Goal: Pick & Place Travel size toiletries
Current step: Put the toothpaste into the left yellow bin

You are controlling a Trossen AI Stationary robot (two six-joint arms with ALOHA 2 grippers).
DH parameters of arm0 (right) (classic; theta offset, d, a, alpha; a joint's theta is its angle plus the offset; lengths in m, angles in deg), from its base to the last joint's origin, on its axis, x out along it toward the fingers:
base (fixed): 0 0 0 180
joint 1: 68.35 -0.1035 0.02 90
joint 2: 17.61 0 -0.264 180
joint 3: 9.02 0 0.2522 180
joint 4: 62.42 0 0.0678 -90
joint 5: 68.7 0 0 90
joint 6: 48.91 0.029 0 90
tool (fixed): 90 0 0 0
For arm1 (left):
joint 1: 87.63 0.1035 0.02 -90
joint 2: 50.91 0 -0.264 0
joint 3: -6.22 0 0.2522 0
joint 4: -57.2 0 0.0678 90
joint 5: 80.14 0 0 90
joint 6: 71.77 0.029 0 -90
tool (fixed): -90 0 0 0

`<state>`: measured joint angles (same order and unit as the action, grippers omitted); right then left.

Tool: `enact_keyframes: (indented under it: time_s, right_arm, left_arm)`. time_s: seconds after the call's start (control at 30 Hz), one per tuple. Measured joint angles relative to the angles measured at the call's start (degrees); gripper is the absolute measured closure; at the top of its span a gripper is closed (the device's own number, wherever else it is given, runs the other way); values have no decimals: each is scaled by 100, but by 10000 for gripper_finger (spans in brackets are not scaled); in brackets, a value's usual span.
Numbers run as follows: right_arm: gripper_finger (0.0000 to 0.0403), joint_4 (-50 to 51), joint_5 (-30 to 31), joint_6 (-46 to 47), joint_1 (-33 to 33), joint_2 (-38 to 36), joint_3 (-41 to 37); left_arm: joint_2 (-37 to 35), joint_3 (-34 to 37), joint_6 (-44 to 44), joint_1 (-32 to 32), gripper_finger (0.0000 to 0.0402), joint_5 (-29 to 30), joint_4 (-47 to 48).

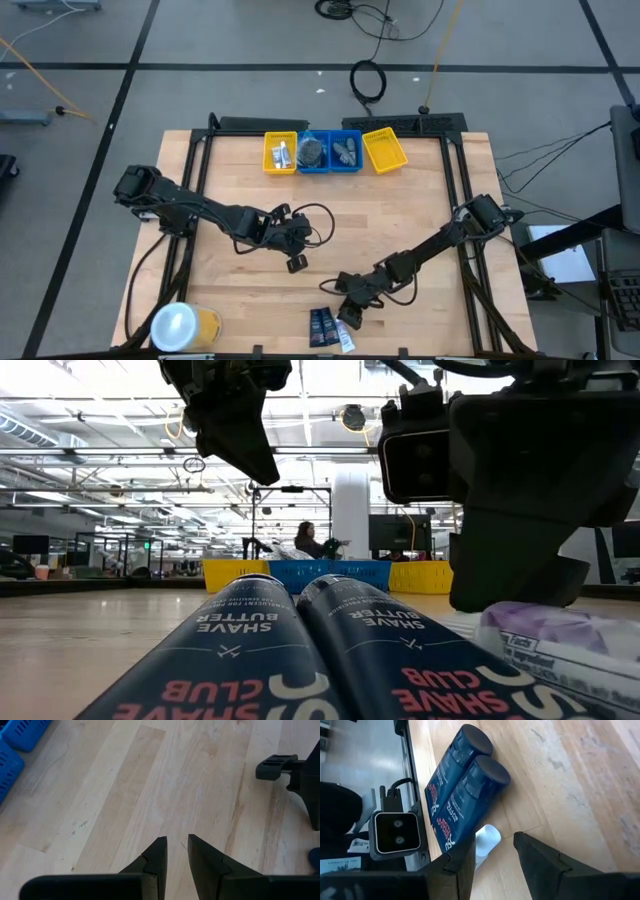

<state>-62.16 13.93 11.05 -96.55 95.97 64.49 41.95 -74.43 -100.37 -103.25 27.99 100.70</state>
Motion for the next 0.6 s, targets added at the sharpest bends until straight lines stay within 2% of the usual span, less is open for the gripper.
enact_keyframes:
  time_s: [0.3, 0.47, 0.6]
  right_arm:
    - [277, 332, 11, 257, -35, 2, -2]
    - [309, 342, -25, 156, -35, 2, -2]
    - [354, 29, -37, -84, -37, -4, -5]
  left_arm:
    - [0, 0, 2, 4, 325, 0, 0]
    - [0, 0, 2, 4, 325, 0, 0]
    - [0, 0, 37, 4, 325, 0, 0]
